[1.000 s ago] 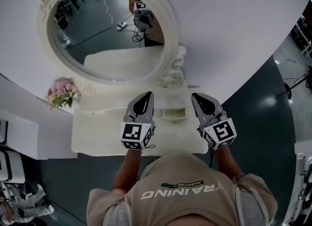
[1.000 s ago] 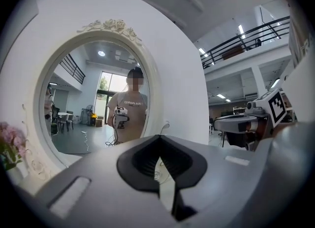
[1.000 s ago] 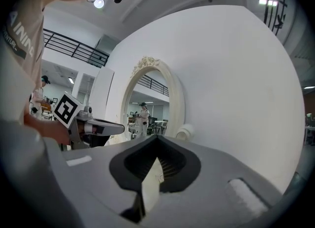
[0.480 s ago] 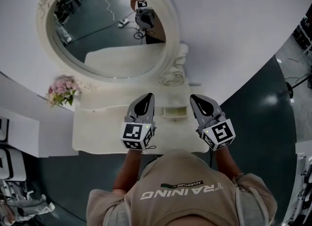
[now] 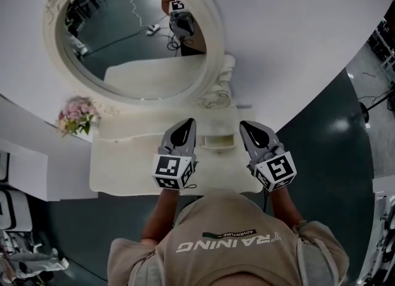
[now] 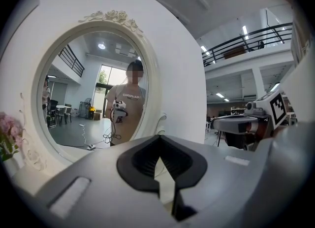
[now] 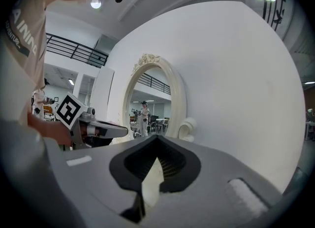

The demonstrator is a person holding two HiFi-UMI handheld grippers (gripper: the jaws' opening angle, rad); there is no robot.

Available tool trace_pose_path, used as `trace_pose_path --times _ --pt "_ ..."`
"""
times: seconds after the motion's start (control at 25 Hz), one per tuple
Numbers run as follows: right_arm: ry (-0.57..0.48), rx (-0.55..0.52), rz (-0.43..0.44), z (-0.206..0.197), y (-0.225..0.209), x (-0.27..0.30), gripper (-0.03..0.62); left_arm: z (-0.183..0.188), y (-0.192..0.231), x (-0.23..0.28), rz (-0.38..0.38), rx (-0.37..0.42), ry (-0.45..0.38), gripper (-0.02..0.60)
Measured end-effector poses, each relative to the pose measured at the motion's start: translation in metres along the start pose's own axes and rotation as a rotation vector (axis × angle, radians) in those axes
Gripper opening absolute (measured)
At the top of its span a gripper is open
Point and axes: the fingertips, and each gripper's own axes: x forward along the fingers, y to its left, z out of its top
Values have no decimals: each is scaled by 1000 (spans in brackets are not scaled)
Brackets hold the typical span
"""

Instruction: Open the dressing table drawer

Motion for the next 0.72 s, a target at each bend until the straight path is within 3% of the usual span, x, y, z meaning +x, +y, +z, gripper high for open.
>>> trace_pose_path --times 0.72 --pt "19 -2 15 -10 9 -1 2 -13 -2 -8 -3 -23 16 18"
